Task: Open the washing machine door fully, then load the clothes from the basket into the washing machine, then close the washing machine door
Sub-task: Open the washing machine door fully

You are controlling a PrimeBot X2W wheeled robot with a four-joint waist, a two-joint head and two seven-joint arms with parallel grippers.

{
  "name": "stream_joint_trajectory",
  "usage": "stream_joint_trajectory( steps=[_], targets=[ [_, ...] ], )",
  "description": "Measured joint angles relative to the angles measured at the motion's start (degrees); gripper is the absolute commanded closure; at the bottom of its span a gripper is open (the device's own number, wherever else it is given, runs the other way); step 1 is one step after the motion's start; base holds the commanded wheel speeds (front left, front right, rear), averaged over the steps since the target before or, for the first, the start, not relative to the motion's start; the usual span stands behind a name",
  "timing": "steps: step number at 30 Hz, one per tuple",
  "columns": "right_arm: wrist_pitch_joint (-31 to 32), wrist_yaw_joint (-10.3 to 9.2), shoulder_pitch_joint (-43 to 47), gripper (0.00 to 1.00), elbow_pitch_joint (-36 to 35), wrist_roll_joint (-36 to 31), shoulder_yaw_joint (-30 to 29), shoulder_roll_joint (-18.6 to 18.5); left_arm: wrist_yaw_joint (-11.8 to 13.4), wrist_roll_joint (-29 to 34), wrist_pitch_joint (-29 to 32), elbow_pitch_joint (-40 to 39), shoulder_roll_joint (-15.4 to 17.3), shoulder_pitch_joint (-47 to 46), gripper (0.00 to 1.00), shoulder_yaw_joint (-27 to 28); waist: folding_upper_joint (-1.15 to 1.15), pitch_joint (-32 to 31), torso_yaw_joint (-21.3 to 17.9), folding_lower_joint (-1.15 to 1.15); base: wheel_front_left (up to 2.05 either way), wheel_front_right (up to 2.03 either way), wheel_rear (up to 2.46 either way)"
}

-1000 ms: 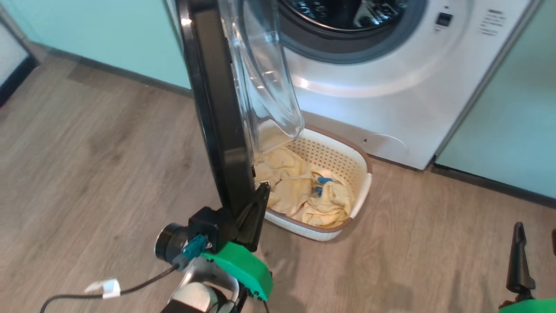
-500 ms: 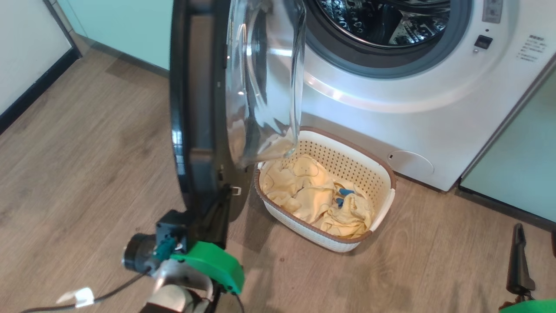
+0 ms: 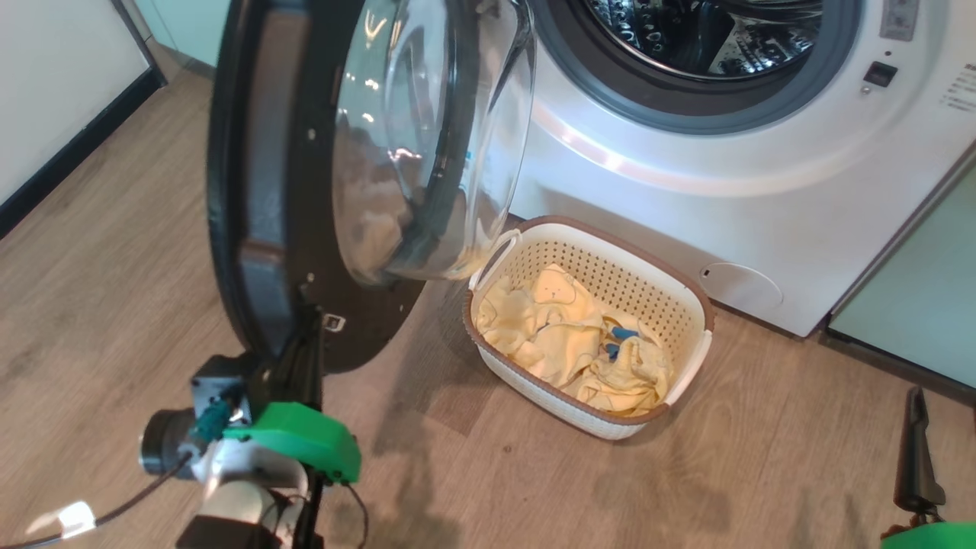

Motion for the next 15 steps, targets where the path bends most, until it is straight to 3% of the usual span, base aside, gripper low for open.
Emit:
stream_joint_trajectory(
  steps=[10,15],
  targets=[
    [0.87,0.00,-0.09,0.00,-1.22,0.00,-0.43,-0.08,0.02,-2.16,-2.00,4.76,1.15,-3.20,1.00,2.60,0.00,2.00,1.12,0.00,0.00,0.00,0.00],
    [1.87,0.00,-0.22,0.00,-2.11,0.00,-0.70,-0.64,-1.25,-3.23,-4.12,10.54,1.77,-7.37,1.00,4.23,0.00,3.43,1.70,0.00,0.00,0.00,0.00]
  ],
)
